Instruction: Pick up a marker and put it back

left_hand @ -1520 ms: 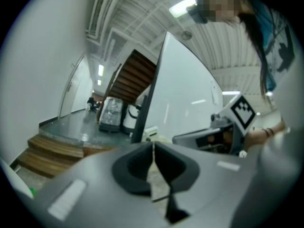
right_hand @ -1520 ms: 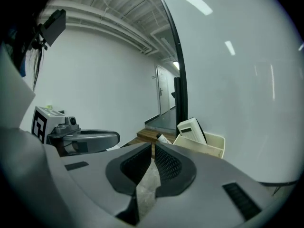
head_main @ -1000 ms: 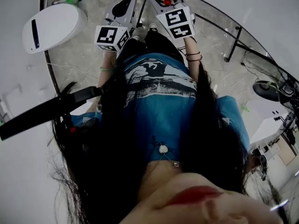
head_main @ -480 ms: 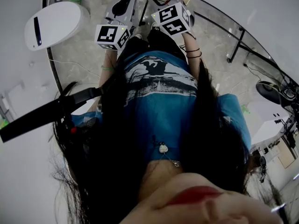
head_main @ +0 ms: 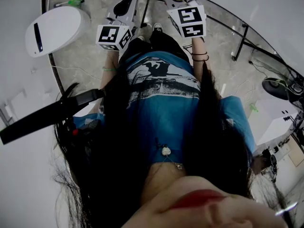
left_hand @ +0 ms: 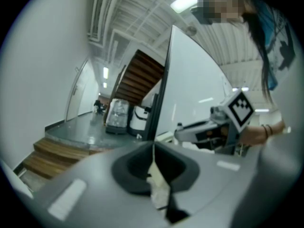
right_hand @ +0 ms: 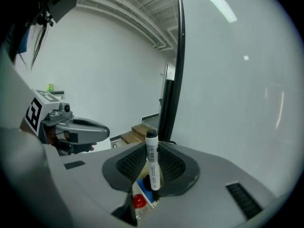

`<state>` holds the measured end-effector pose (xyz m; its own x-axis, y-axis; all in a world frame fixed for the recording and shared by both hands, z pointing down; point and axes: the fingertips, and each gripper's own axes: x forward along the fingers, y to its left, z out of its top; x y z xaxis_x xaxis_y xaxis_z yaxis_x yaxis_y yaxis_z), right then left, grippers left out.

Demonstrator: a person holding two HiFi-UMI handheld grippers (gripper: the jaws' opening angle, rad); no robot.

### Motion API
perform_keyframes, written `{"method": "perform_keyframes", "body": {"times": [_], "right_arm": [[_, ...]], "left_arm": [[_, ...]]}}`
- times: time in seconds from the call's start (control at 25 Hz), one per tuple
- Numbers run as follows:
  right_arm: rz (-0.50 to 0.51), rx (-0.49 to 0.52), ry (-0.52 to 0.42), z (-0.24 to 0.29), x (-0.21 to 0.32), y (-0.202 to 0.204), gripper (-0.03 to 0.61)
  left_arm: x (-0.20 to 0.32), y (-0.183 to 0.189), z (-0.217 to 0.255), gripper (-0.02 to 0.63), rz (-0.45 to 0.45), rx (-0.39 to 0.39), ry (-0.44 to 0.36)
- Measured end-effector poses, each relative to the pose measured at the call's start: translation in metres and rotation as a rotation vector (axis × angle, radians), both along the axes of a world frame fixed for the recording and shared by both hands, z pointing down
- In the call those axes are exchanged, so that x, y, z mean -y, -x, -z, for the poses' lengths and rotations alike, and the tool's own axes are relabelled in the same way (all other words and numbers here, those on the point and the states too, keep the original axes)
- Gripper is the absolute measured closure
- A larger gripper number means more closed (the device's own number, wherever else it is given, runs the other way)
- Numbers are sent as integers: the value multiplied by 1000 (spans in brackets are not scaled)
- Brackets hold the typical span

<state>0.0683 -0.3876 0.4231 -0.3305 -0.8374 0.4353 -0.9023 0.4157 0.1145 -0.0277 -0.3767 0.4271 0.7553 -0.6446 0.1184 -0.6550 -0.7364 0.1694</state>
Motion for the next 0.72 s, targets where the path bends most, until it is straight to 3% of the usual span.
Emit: {"method": "perform_keyframes", "body": {"times": [0.48,0.72], "right_arm": [[-186,63,-129,46,-40,-47,497],[-200,159,-183,56,-37,-45,497]], "left_arm": [[-23,-30,4,606,-137,-17,-18],[-26,-35,7,606,-165,-20,-32]]}}
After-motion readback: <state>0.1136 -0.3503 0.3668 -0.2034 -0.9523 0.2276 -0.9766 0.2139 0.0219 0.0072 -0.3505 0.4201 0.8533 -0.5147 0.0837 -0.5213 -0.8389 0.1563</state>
